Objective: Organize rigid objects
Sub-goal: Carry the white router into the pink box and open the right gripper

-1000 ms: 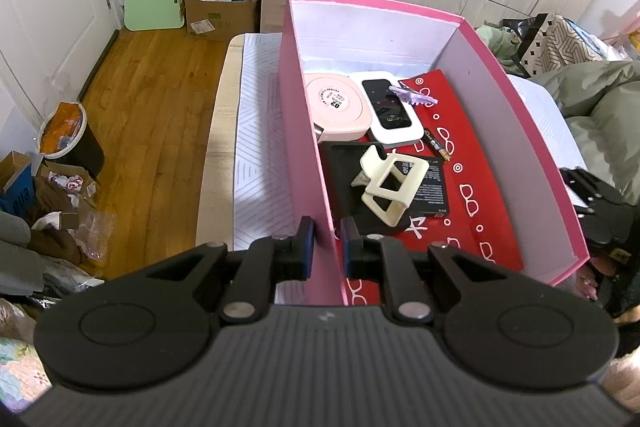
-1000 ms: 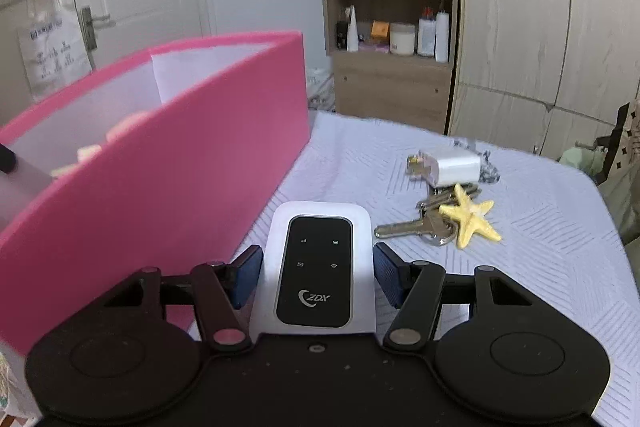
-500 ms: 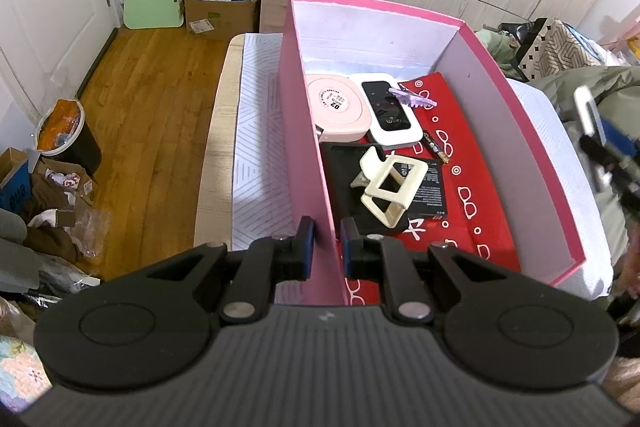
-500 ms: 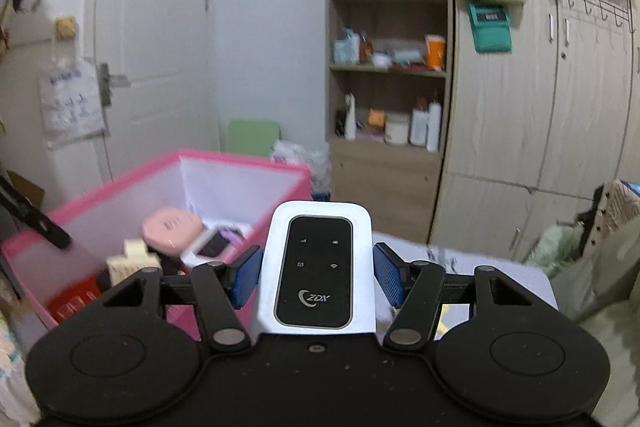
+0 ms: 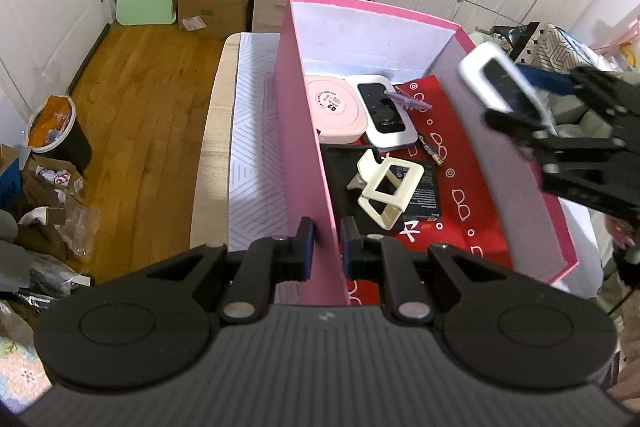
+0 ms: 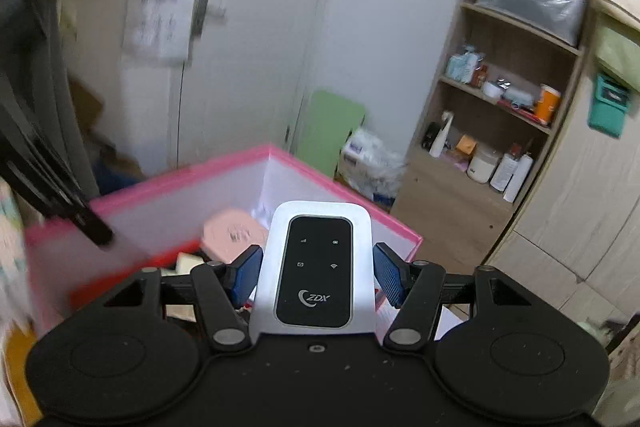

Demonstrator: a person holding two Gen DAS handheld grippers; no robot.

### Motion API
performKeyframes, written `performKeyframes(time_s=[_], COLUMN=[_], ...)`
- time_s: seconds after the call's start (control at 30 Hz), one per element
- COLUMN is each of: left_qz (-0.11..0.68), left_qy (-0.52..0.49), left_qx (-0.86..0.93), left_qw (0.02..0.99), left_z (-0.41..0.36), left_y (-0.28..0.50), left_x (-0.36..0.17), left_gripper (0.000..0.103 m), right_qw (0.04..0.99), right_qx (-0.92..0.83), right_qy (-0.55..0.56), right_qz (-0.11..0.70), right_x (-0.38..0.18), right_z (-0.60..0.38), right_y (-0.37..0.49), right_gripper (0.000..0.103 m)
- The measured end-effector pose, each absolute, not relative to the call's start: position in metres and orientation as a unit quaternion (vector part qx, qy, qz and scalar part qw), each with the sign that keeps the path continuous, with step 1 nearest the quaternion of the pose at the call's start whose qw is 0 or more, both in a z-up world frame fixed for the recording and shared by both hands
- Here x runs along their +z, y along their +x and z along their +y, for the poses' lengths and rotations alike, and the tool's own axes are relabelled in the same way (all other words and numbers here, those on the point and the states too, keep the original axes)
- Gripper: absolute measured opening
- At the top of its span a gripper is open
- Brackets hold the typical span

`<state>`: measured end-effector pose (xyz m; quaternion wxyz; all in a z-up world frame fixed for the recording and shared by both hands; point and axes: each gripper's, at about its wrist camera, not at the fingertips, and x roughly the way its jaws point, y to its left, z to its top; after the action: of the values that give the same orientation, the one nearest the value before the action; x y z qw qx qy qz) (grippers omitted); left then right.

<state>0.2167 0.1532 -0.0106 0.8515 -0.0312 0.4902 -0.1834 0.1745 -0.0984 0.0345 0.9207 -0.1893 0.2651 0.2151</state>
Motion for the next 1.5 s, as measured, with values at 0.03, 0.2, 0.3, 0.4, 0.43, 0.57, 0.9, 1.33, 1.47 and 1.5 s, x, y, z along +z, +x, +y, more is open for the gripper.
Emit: performKeyframes(time_s=[0.03, 0.2, 0.3, 0.4, 0.43, 0.57, 0.9, 1.33, 1.47, 1.5], left_qz=[0.489, 0.494, 0.491, 0.489, 0.488, 0.489, 0.487, 0.488, 0.488, 0.487], left_qy=[-0.031, -0.026, -0.029, -0.029, -0.029, -0.031, -0.034, -0.039, -0.044, -0.044], left_qx=[-0.184, -0.189, -0.191, -0.193, -0.194, -0.197, -0.197, -0.193, -0.192, -0.192], left_qw=[0.852, 0.849, 0.849, 0.85, 0.85, 0.849, 0.85, 0.85, 0.851, 0.851], left_z=[0.153, 0.154, 0.154, 0.155, 0.156, 0.157, 0.157, 0.157, 0.158, 0.158], left_y=[0.217, 0.218, 0.219, 0.217, 0.217, 0.218, 0.217, 0.218, 0.218, 0.218], left_x=[-0.011, -0.01, -0.011, -0.011, -0.011, -0.011, -0.012, -0.012, -0.012, -0.013], left_gripper=[0.013, 0.014, 0.014, 0.014, 0.014, 0.014, 0.014, 0.014, 0.014, 0.014], right_qw=[0.916, 0.898, 0.889, 0.874, 0.867, 0.848, 0.824, 0.875, 0.899, 0.904], right_qx=[0.221, 0.226, 0.211, 0.212, 0.213, 0.225, 0.244, 0.24, 0.237, 0.233], right_qy=[-0.187, -0.224, -0.26, -0.28, -0.289, -0.308, -0.247, -0.159, -0.116, -0.106], right_qz=[0.278, 0.304, 0.312, 0.337, 0.345, 0.368, 0.448, 0.39, 0.35, 0.342], right_x=[0.031, 0.021, 0.015, 0.007, 0.004, -0.002, -0.009, 0.03, 0.054, 0.058], right_z=[-0.096, -0.079, -0.07, -0.064, -0.062, -0.052, -0.044, -0.081, -0.11, -0.117], right_y=[0.181, 0.199, 0.204, 0.208, 0.209, 0.209, 0.216, 0.196, 0.172, 0.166], right_gripper=[0.065, 0.065, 0.065, 0.065, 0.065, 0.065, 0.065, 0.07, 0.071, 0.072])
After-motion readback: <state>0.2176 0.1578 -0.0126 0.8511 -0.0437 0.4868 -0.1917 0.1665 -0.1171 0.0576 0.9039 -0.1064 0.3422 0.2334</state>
